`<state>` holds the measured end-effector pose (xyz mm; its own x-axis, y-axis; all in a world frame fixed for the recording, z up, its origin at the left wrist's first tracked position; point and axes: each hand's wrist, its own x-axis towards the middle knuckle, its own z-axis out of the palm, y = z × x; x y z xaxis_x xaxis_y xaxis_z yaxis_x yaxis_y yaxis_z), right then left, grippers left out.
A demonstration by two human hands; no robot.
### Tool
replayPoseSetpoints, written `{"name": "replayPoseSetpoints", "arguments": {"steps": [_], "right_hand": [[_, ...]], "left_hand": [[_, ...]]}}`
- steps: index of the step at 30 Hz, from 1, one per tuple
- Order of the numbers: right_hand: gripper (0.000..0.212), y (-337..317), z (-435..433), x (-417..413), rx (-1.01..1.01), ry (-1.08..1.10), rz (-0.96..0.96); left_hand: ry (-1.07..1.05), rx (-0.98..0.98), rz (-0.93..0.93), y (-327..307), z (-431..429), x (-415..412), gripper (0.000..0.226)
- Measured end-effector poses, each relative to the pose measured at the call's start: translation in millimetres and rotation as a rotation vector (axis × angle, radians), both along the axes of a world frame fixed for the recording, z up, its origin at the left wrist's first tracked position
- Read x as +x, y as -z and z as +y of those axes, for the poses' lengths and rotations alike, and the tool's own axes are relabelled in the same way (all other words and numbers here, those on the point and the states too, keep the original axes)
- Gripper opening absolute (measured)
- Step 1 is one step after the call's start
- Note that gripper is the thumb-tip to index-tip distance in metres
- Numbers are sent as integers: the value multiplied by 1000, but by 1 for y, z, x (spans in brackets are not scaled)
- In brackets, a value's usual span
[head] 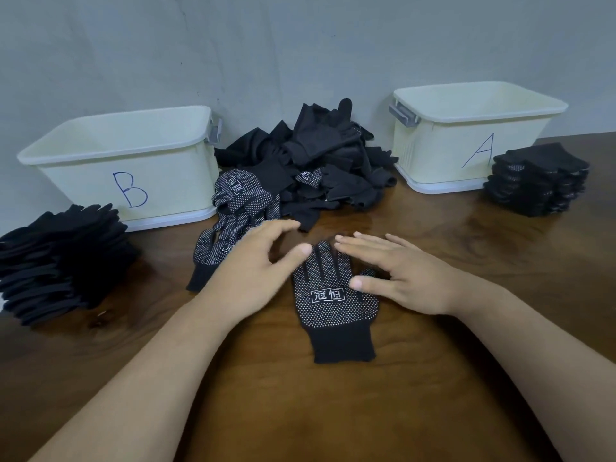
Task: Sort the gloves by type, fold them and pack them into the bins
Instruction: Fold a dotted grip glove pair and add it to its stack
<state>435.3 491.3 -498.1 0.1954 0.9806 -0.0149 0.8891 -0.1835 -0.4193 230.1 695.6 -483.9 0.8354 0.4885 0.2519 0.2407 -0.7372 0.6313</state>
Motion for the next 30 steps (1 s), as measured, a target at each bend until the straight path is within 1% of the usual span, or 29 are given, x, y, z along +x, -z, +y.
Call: {"name": "replayPoseSetpoints", "arguments": {"steps": [1, 3, 6, 9, 13, 15, 17, 19, 22, 25, 28, 30], "right_hand": [[72, 0, 1, 0, 12, 14, 9], [71, 0, 5, -2, 63, 33, 37], [66, -6, 16, -4, 159, 57, 82], [60, -15, 38, -7, 198, 83, 16], [49, -31, 79, -7, 227, 114, -136], [41, -40, 104, -9, 294, 167, -155], [36, -48, 129, -10, 336, 238, -136], [35, -53, 155, -7, 306, 303, -144], [39, -59, 189, -4, 193, 400, -193], [41, -59, 212, -6, 150, 498, -222], [25, -60, 221, -9, 188, 568, -188], [17, -63, 223, -11, 260, 579, -75]], "left_hand": [[-46, 18, -57, 2, 5, 0, 38], [-117, 16, -121, 7, 13, 0, 23], [-199, -67, -208, 8, 20, 2, 16], [-274, -145, -277, 4, 19, 3, 10], [-355, -148, -341, 2, 24, 1, 13], [-372, -162, -346, 2, 26, 0, 16], [-381, -223, -353, 3, 27, 1, 15], [-391, -260, -349, 5, 28, 3, 14], [-385, -309, -338, 7, 28, 5, 16], [-386, -302, -354, 8, 26, 5, 15], [-381, -294, -374, 8, 25, 6, 15], [-383, -311, -384, 6, 25, 5, 16]]}}
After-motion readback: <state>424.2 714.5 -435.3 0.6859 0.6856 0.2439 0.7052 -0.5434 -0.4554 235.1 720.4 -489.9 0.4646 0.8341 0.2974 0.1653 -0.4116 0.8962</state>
